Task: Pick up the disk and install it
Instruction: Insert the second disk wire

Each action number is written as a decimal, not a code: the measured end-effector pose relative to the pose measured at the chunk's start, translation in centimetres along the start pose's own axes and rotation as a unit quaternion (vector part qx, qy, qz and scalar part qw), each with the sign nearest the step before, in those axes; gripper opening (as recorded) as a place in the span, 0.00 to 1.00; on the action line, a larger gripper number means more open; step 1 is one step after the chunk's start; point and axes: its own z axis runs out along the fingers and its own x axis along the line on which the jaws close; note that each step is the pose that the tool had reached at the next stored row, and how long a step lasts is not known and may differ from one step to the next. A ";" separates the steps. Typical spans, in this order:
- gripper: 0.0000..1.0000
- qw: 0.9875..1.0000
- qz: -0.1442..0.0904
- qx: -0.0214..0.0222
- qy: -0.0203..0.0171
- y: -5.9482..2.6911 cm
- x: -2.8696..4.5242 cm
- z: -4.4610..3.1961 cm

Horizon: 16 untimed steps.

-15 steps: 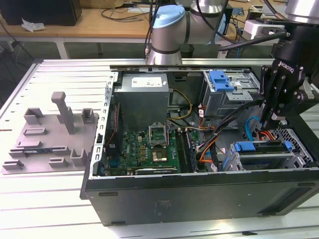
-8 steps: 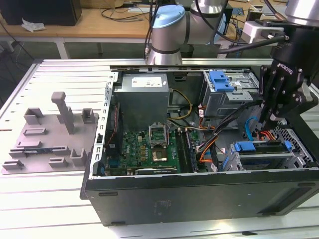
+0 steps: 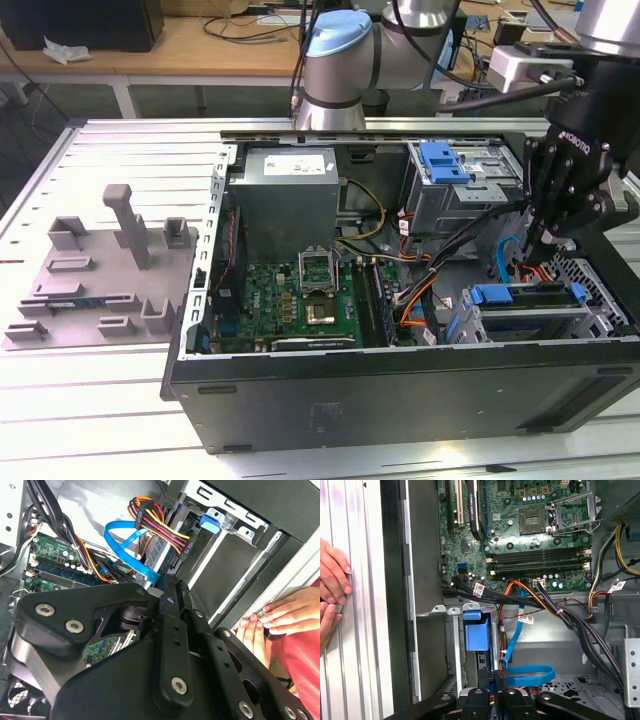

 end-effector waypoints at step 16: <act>0.16 1.000 -0.002 -0.001 -0.029 -0.08 1.11 0.15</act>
